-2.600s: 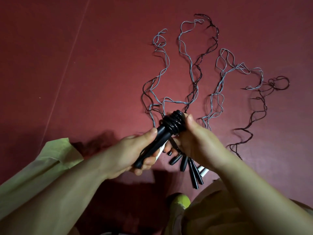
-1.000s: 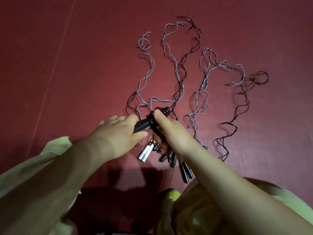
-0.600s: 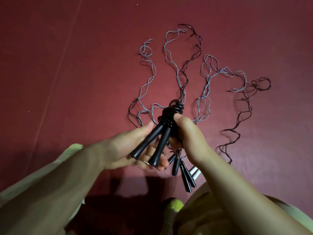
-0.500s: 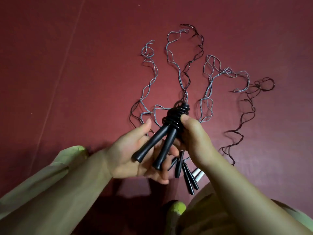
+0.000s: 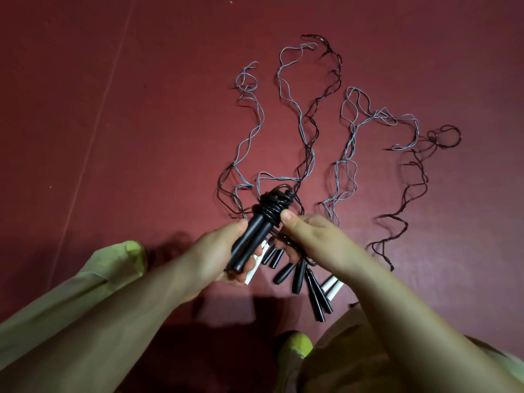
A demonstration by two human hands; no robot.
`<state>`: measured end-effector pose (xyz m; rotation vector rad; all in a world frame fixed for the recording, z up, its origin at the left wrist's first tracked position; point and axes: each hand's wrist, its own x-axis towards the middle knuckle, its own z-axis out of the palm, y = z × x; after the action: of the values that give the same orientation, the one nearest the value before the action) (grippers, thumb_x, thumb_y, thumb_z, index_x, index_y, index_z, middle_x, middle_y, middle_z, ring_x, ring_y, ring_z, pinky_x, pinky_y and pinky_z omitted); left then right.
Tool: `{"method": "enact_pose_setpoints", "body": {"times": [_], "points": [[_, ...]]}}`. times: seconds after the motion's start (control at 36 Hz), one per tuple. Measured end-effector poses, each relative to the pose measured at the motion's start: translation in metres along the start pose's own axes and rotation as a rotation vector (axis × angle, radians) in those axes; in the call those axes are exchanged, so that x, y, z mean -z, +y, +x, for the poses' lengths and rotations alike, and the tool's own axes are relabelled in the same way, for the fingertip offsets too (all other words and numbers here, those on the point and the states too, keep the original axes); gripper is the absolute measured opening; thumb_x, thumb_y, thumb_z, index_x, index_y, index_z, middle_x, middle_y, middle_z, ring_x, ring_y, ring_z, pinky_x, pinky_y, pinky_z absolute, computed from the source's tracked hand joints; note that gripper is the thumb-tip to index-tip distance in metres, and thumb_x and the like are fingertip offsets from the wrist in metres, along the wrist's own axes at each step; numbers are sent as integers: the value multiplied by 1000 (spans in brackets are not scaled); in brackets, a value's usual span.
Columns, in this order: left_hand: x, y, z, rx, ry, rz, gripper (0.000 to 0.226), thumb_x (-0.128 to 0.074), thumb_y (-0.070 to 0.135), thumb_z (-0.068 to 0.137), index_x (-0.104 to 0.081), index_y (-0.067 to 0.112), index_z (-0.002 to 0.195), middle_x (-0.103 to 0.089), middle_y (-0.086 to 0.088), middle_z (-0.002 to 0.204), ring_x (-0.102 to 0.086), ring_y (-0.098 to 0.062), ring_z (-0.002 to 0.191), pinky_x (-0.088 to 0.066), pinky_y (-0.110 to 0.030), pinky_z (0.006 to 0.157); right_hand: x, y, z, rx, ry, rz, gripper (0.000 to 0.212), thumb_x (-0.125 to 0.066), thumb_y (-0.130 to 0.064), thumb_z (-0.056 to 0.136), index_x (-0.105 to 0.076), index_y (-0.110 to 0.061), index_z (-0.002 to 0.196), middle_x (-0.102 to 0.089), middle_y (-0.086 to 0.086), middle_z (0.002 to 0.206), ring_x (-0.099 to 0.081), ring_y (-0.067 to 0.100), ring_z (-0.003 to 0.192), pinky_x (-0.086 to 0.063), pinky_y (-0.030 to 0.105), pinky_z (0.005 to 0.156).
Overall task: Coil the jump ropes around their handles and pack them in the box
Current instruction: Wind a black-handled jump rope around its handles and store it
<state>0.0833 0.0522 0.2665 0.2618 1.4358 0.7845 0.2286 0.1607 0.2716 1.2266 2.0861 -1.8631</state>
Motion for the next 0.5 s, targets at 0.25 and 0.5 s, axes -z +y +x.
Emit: {"method": "enact_pose_setpoints", "body": {"times": [0.25, 0.5], "points": [[11, -8, 11, -194, 209, 369, 61, -42, 67, 75, -59, 10, 89, -51, 2, 71, -46, -17, 68, -46, -39, 81, -10, 4, 3, -168, -27, 95, 82, -29, -72, 89, -65, 2, 91, -59, 3, 59, -52, 19, 55, -42, 28, 59], [14, -9, 18, -321, 242, 448, 44, -64, 59, 65, -61, 21, 87, -56, 11, 71, -49, -8, 68, -39, -27, 65, -16, 15, 9, -223, -10, 241, 88, -35, -91, 58, -68, -16, 89, -62, 0, 65, -54, 18, 60, -42, 32, 62]]}}
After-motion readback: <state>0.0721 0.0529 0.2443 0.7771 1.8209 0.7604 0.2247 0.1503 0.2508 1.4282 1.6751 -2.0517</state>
